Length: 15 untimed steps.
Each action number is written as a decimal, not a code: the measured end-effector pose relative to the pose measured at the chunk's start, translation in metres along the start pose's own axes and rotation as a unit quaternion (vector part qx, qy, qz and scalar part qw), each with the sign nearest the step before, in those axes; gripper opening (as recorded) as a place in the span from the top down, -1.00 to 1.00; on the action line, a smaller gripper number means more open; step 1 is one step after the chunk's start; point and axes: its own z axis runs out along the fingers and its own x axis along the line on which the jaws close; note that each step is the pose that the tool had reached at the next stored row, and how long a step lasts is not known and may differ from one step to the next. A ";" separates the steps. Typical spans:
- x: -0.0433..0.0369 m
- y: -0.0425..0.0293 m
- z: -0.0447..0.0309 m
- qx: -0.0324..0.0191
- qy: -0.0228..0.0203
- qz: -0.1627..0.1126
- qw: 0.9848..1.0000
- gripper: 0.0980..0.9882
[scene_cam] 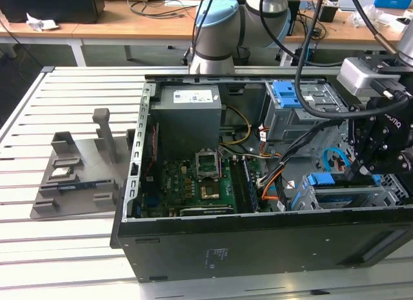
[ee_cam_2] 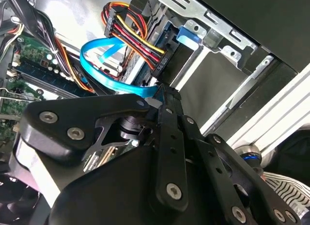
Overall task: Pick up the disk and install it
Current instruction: 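Insert the second disk wire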
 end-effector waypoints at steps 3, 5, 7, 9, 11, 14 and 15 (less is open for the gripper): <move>-0.0034 -0.0004 0.0004 0.000 0.000 0.001 1.000 0.98; -0.0056 -0.0007 0.0007 0.000 0.000 0.001 1.000 0.98; -0.0087 -0.0008 0.0009 0.000 0.000 0.001 1.000 0.98; -0.0100 -0.0009 0.0009 0.000 0.000 0.001 1.000 0.98; -0.0100 -0.0008 0.0008 0.000 0.000 0.001 1.000 0.98; -0.0091 -0.0008 -0.0026 0.000 0.000 0.001 1.000 0.98; -0.0084 -0.0008 -0.0032 0.000 0.000 0.002 1.000 0.98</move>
